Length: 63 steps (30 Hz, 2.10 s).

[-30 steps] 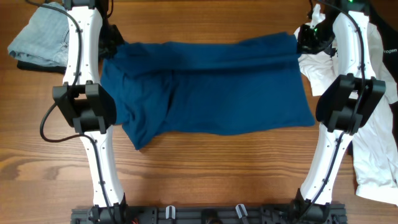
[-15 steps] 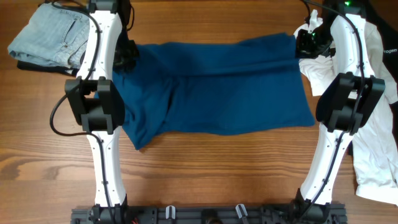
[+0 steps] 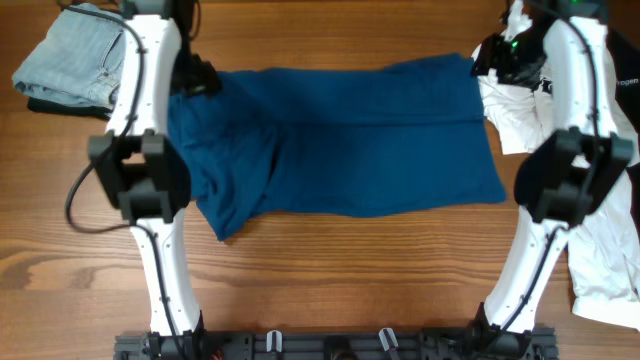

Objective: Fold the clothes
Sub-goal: 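Grasp the polo's lower left edge with the left gripper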

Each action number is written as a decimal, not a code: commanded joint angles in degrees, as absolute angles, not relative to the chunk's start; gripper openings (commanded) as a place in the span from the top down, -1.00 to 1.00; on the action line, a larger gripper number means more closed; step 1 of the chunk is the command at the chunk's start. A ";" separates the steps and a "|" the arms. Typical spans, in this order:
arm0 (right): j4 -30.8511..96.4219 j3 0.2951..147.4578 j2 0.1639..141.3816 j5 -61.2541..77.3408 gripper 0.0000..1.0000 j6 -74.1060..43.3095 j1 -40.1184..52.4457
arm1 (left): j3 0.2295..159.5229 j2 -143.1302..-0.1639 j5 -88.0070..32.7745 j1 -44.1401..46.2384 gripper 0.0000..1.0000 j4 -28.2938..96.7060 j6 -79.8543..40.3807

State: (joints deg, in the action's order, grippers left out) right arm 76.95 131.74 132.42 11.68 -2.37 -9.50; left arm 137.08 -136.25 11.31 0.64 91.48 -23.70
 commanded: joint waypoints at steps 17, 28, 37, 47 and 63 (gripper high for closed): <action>92.14 121.38 94.37 11.35 -0.18 -7.97 -9.52 | 126.13 -98.87 8.21 11.29 -1.00 96.51 -34.48; 67.88 73.45 91.07 12.73 -0.17 -16.71 -8.43 | 76.75 -92.47 0.12 11.90 -0.88 80.66 -47.29; 58.81 66.92 91.09 15.51 -0.19 -15.16 -8.43 | 58.46 -92.47 -5.34 20.25 -0.30 69.38 -47.00; 56.31 66.92 91.13 15.51 -0.25 -14.35 -8.43 | 52.10 -92.62 14.96 32.62 -0.67 62.04 -54.83; 55.51 66.92 91.13 15.49 -0.27 -14.26 -8.43 | 51.51 -103.59 27.20 32.62 -0.44 52.21 -54.28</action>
